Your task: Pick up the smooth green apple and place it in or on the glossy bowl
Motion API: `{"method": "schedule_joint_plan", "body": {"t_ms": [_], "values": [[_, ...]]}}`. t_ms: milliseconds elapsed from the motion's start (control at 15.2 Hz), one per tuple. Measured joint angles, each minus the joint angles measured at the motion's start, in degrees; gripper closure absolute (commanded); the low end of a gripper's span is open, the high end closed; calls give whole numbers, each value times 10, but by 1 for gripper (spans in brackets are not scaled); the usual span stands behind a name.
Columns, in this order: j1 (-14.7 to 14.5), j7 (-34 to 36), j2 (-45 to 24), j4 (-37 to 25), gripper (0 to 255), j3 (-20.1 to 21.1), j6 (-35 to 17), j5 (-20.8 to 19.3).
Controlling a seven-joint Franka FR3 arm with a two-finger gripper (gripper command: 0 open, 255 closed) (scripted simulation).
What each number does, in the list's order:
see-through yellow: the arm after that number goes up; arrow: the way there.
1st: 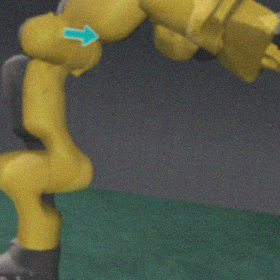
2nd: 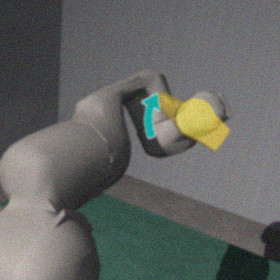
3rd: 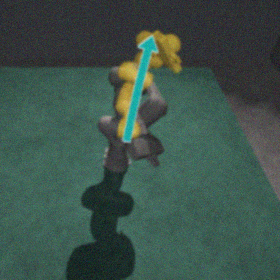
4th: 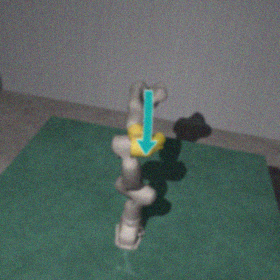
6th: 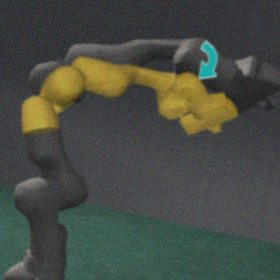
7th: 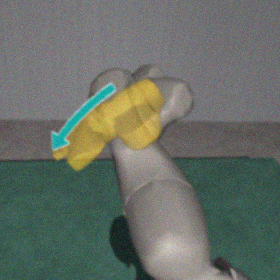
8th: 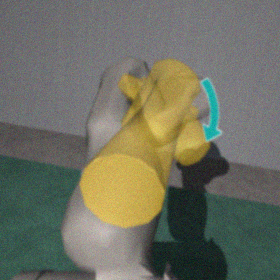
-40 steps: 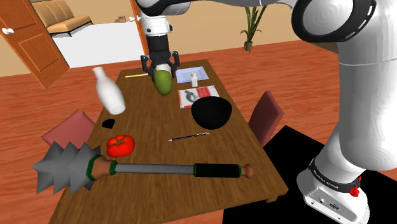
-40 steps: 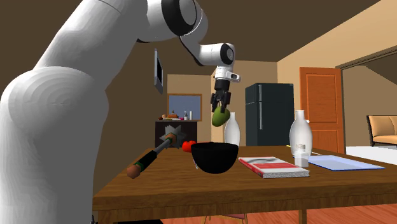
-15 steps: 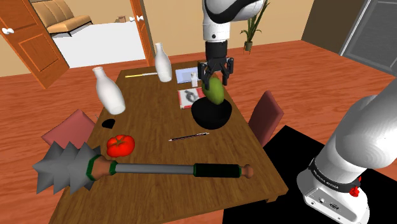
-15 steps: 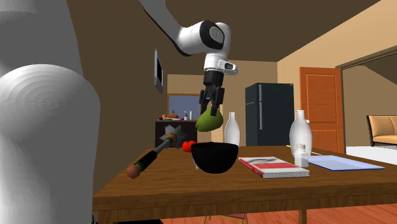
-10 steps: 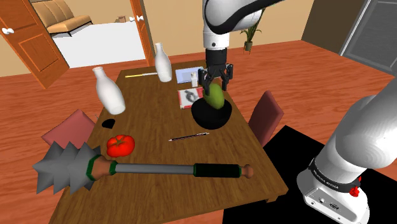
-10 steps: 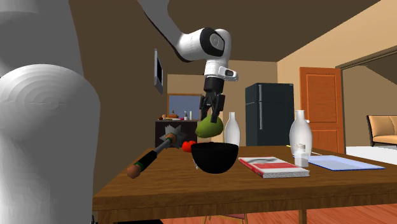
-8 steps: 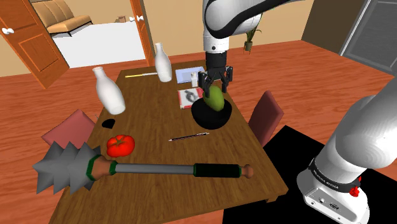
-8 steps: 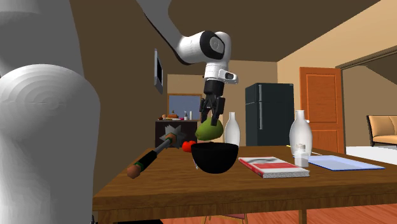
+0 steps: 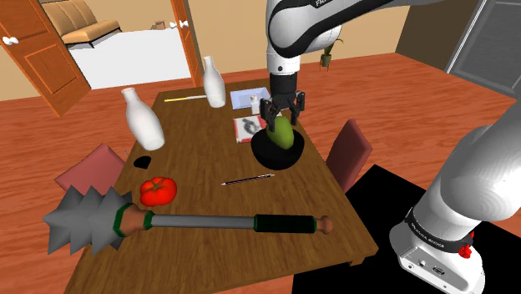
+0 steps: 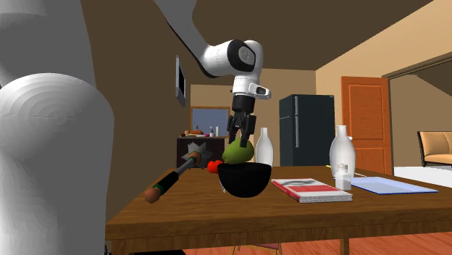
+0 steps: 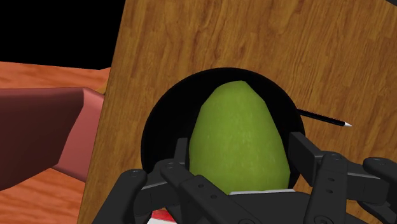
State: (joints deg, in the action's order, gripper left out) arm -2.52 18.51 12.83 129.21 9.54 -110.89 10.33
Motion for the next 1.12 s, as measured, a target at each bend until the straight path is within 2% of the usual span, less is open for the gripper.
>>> {"method": "schedule_joint_plan", "body": {"t_ms": [66, 462, 792, 1122], "values": [[0, 0, 0, 0, 0, 0, 0, 0], [0, 0, 0, 0, 0, 0, 0, 0], [4, 1, 7, -58, 0, -7, 65, -5], [5, 2, 8, -64, 0, -7, 73, -6]]}}
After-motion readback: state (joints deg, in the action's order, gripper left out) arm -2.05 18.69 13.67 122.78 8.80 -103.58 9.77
